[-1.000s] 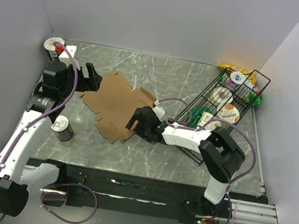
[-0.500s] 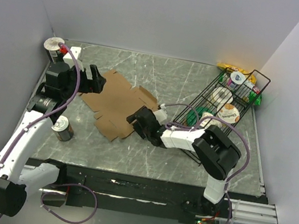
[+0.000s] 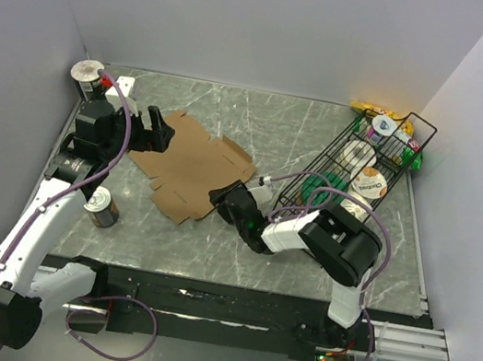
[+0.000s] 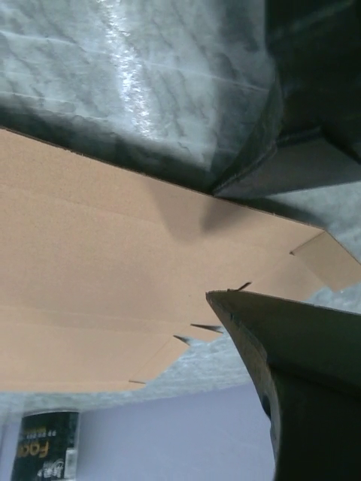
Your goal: Fold the paper box
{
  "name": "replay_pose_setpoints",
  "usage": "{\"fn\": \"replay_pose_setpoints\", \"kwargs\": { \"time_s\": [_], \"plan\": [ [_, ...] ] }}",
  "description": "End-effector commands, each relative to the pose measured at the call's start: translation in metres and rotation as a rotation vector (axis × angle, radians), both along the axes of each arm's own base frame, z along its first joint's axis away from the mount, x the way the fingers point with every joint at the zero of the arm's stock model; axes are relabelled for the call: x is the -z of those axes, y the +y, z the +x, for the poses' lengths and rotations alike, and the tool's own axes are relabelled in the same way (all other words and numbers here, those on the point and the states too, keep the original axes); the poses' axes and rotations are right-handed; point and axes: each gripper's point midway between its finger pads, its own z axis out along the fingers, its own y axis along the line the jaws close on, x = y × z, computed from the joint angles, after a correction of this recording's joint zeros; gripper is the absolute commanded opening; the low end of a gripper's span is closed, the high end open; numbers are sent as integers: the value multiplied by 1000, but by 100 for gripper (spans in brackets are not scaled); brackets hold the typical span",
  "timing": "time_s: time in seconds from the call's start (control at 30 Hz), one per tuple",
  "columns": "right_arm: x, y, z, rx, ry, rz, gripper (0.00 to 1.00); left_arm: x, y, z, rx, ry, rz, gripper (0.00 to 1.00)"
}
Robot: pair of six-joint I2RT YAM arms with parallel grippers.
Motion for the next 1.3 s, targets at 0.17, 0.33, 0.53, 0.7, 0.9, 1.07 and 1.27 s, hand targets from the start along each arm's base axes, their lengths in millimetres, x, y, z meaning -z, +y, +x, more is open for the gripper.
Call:
{"fn": "replay_pose_setpoints", "kwargs": {
  "time_s": [0.17,0.33,0.53,0.7,0.9,1.07,1.27],
  "plan": [
    [33,-9,1,-23,-37,-105,52,-9,-7,2,40,-45,-1,96],
    [31,-8,4,-41,-85,-113,46,-7,-8,2,41,-40,-1,96],
    [24,0,14,-95,-162,-59,33,-5,-8,3,42,-36,1,96],
    [20,1,16,-123,-200,-65,14,-6,-7,3,37,-39,6,96],
    [-6,-5,17,-133,-270,-103,1,-6,-5,4,27,-42,12,96],
    [-46,-7,17,-179,-360,-158,0,-8,-3,3,23,-48,20,96],
    [-112,-8,11,-328,-455,-313,0,-12,-10,0,71,-62,15,96]
  ]
}}
